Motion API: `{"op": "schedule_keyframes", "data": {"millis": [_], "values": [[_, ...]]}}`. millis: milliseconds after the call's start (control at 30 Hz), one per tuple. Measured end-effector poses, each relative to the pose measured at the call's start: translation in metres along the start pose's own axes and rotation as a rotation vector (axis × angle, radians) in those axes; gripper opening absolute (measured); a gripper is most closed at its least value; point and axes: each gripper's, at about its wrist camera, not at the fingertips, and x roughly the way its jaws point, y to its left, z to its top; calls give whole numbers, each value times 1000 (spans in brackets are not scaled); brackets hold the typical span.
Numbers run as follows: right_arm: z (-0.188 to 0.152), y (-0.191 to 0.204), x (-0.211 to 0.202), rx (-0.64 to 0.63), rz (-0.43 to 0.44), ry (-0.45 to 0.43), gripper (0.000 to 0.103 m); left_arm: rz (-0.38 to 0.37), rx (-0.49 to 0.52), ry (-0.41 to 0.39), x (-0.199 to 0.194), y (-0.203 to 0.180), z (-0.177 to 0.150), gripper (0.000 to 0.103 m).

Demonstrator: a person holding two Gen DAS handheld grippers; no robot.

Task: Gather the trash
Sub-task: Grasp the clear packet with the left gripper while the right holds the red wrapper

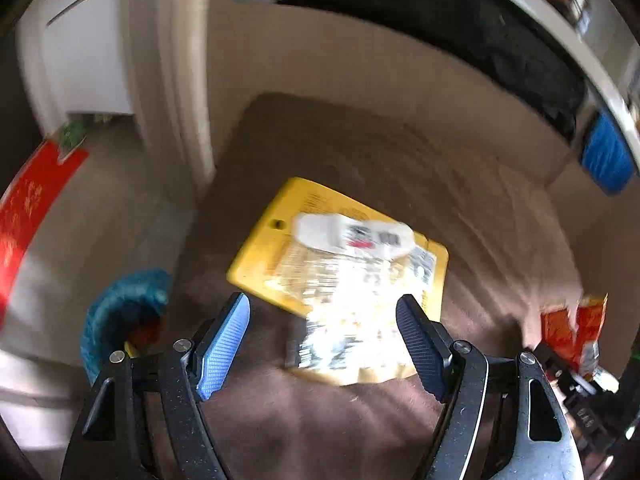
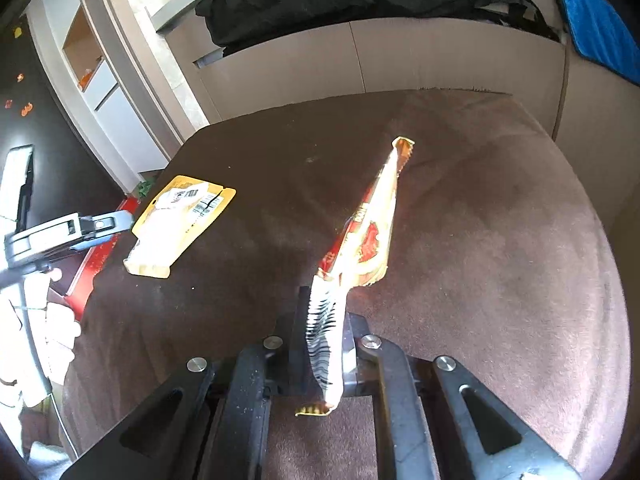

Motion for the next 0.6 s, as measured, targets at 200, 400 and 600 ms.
{"op": "schedule_keyframes", "data": {"millis": [200,400,600], "values": [[-5,1,4,9,26,-4,10,87,173,22,27,-49,-10,84],[-8,0,4,23,32,-10,10,57,127,-78,23,-44,-18,85],[-5,13,1,-6,-3,-2,10,12,220,-41,20,-50,-17,58]]}}
